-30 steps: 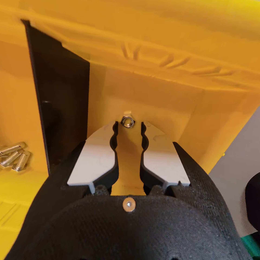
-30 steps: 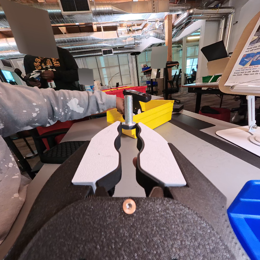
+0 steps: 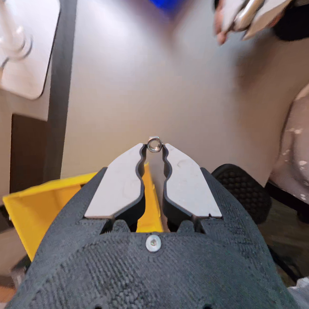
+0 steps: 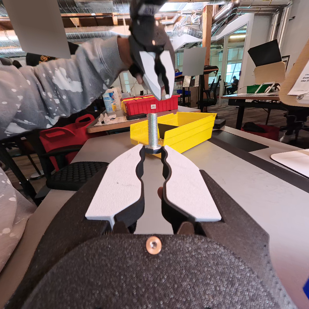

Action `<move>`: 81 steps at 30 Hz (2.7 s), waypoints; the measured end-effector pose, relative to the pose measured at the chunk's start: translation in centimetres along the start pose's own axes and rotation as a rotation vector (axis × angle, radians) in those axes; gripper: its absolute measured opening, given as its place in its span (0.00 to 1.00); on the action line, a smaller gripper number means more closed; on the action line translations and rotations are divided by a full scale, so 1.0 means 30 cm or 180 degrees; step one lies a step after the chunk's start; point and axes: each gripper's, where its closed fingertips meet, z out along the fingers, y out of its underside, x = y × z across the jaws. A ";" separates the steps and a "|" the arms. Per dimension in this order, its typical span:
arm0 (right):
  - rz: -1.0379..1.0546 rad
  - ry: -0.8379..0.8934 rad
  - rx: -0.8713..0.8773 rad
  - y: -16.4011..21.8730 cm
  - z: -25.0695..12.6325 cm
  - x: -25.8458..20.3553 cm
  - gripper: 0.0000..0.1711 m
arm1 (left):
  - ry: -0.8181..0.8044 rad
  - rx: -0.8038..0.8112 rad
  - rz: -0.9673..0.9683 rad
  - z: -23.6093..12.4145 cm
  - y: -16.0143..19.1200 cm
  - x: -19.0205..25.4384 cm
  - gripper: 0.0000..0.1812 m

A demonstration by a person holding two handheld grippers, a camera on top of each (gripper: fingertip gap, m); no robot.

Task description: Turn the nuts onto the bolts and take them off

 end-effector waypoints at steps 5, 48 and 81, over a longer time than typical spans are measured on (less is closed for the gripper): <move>-0.0091 0.0068 -0.0005 0.018 0.030 -0.025 0.11 | 0.0351 0.0023 0.0580 0.060 -0.207 0.187 0.11; -0.0100 0.0220 -0.0007 0.035 0.053 -0.031 0.11 | 0.0692 -0.0100 0.0913 0.174 -0.350 0.340 0.12; -0.0069 0.0343 0.0249 -0.010 0.023 0.001 0.10 | 0.0406 0.3010 0.0030 0.152 -0.433 0.312 0.15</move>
